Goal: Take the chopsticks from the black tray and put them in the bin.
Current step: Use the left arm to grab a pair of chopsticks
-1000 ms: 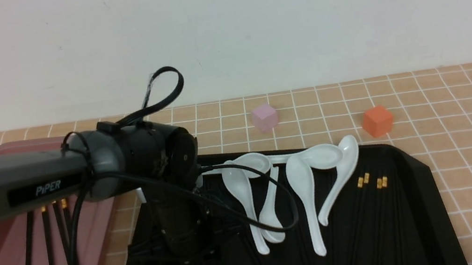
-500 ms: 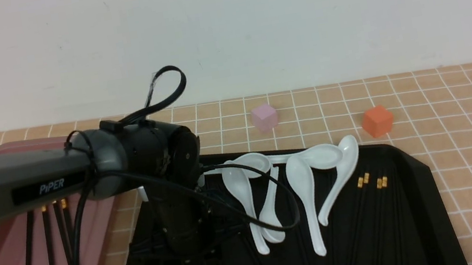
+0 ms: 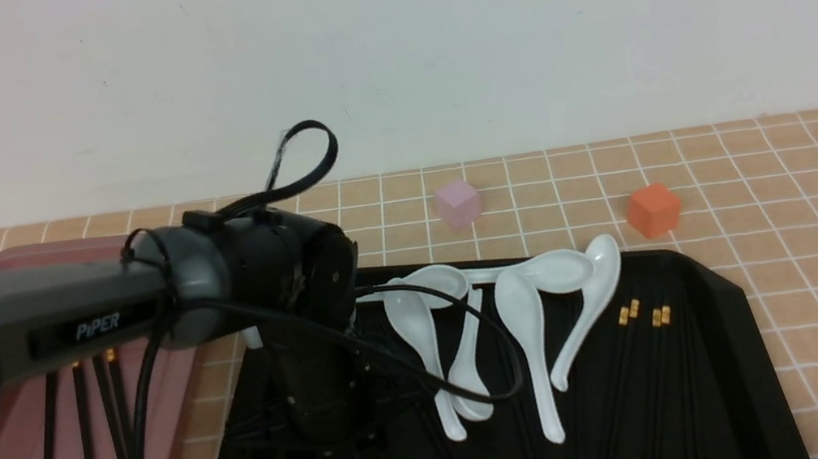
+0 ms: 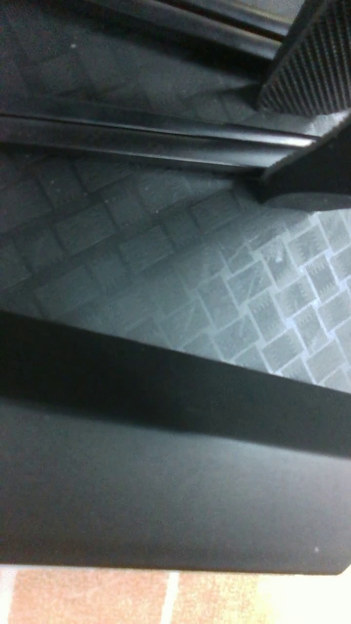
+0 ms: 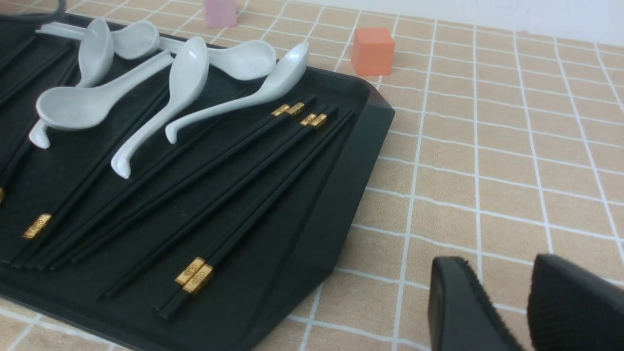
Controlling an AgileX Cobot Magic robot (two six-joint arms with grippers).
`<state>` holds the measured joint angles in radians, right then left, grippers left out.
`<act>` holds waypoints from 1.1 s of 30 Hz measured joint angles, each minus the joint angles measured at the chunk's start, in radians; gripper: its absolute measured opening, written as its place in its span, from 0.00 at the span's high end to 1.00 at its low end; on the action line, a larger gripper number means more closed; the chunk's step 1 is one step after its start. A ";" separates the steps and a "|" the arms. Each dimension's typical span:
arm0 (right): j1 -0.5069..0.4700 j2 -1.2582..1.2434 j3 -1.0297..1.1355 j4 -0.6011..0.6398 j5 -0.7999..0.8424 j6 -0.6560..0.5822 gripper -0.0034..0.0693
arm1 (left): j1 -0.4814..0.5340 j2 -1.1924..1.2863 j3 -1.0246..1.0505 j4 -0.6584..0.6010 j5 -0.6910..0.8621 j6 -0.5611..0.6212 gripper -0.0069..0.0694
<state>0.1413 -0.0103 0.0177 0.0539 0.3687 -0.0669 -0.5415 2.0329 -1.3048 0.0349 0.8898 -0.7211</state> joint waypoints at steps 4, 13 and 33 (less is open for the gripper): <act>0.000 0.000 0.000 0.001 0.000 0.000 0.62 | -0.004 0.000 0.000 0.009 -0.001 -0.004 0.65; 0.000 0.000 0.000 0.001 0.000 0.000 0.62 | -0.010 0.001 -0.003 0.031 -0.005 -0.054 0.78; 0.000 0.000 0.000 0.001 0.000 0.000 0.62 | -0.007 -0.049 0.020 0.096 -0.003 -0.052 0.78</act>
<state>0.1413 -0.0103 0.0177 0.0549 0.3687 -0.0669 -0.5484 1.9837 -1.2846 0.1308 0.8866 -0.7734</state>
